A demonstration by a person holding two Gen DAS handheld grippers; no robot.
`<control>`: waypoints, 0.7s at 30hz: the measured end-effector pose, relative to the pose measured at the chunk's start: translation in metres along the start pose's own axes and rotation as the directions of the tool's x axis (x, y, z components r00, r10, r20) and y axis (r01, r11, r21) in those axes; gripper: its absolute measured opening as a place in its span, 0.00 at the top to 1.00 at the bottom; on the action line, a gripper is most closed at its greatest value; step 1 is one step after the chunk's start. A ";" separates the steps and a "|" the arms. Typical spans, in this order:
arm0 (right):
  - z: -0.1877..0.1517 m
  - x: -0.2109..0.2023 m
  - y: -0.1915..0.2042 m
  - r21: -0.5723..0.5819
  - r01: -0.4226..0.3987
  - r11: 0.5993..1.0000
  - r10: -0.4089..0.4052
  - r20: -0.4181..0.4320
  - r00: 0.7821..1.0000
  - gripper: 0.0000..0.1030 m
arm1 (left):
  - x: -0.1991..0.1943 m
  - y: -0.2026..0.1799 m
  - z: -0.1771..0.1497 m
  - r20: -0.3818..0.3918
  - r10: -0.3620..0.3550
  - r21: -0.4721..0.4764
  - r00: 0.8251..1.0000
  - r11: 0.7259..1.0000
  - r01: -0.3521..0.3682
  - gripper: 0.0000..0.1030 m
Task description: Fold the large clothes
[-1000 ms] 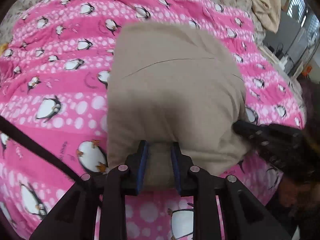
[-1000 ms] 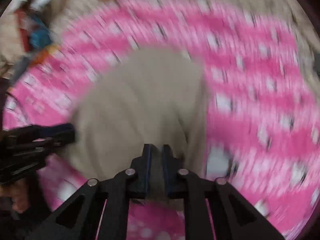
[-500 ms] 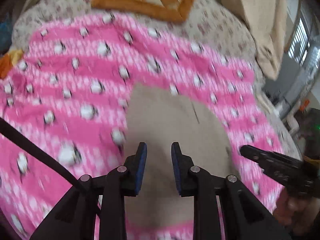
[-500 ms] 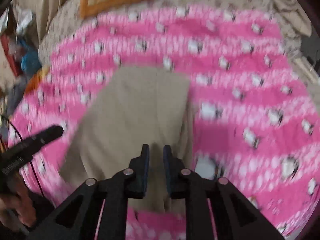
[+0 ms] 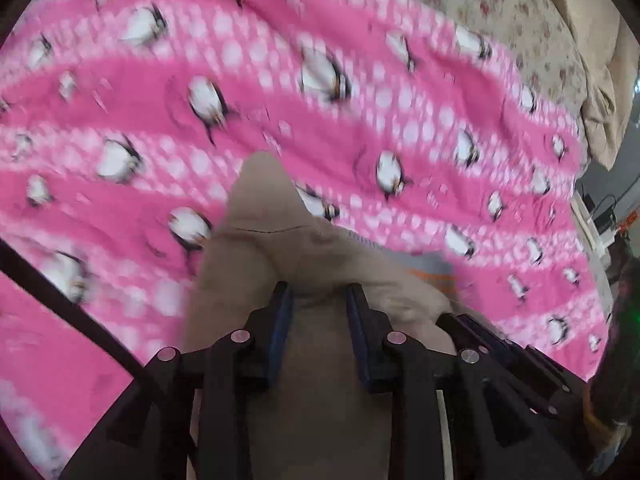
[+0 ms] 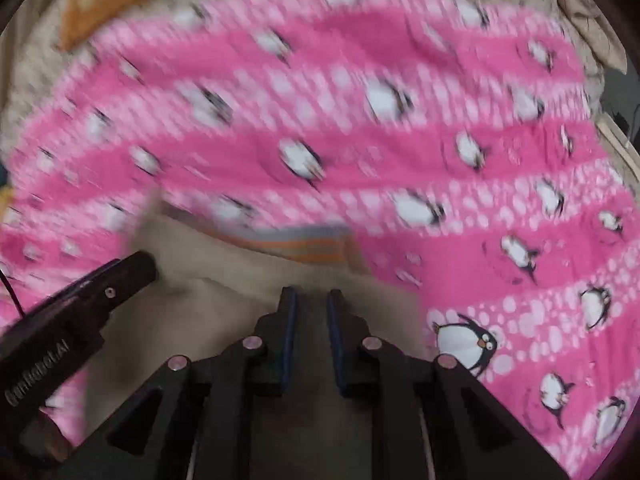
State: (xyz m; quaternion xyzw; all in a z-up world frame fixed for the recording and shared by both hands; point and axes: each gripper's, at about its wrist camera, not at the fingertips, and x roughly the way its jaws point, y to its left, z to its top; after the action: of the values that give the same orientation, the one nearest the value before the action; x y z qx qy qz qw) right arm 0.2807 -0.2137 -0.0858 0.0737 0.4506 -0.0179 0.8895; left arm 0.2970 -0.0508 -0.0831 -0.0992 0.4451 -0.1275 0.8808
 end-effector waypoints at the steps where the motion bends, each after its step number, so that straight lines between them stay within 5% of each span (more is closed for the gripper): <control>1: -0.002 -0.001 -0.001 0.007 -0.007 1.000 0.007 0.019 1.000 0.86 | 0.001 -0.004 -0.006 0.045 0.024 0.021 0.999 0.999 -0.025 1.00; 17: -0.004 -0.009 0.001 -0.046 -0.011 0.999 0.013 0.045 0.999 0.81 | -0.001 -0.007 0.003 0.066 0.040 0.025 0.997 0.999 -0.042 1.00; 21: -0.005 -0.011 0.000 -0.027 -0.023 0.999 0.025 0.051 0.998 0.77 | 0.000 -0.009 0.004 0.054 -0.015 0.041 0.998 0.999 0.013 0.81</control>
State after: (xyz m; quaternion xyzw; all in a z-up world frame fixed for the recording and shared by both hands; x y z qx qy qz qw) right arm 0.2705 -0.2139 -0.0797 0.0668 0.4268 -0.0030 0.9019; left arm 0.2990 -0.0595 -0.0780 -0.0880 0.4178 -0.1399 0.8934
